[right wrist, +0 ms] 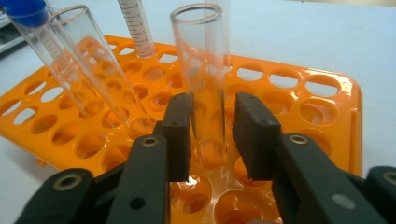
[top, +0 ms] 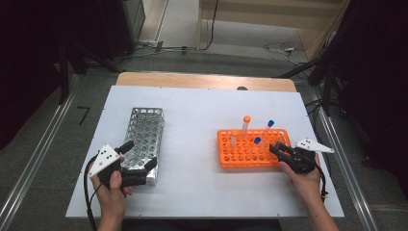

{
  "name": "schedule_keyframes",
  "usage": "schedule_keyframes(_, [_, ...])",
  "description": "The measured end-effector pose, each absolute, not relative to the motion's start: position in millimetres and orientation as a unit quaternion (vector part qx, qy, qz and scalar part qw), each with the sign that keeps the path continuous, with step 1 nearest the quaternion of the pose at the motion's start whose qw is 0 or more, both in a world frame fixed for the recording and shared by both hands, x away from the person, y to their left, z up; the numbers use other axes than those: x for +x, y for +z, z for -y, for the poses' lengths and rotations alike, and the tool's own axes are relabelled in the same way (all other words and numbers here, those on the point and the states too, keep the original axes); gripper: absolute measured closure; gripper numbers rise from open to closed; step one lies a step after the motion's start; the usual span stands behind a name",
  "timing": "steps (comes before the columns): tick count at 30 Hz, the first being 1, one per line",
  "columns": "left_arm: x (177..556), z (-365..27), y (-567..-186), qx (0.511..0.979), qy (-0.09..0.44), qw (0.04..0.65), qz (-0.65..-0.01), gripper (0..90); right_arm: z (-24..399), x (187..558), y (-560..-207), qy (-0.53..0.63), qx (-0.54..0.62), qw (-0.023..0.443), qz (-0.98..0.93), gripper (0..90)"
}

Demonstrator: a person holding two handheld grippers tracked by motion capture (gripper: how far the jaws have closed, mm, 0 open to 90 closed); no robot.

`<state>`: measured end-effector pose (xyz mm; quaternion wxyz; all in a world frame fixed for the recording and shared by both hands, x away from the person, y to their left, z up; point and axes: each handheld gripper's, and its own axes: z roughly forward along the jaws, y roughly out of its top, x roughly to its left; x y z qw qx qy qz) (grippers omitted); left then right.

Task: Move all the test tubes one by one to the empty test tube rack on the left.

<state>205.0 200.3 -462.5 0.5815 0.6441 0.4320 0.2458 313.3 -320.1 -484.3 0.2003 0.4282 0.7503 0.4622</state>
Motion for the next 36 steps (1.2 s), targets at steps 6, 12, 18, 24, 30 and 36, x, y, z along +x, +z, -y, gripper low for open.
schedule_keyframes(6, [205,-198,-462,0.645,0.244,0.581,-0.431,0.0,320,311,-482,0.465,0.422,0.208,-0.75,73.7])
schedule_keyframes(12, [204,-195,-460,0.647,0.242,0.584,-0.427,0.0,321,305,-472,0.48,0.419,0.228,-0.736,73.9])
schedule_keyframes(18, [204,-190,-458,0.65,0.238,0.585,-0.422,0.0,325,292,-457,0.499,0.415,0.233,-0.724,73.9])
schedule_keyframes(24, [204,-184,-455,0.658,0.228,0.587,-0.413,0.0,321,273,-446,0.51,0.402,0.211,-0.731,73.9])
schedule_keyframes(30, [202,-176,-451,0.664,0.216,0.593,-0.401,0.0,307,264,-440,0.514,0.375,0.2,-0.745,73.9])
schedule_keyframes(36, [201,-167,-448,0.669,0.202,0.597,-0.394,0.0,287,258,-439,0.516,0.343,0.183,-0.763,74.0])
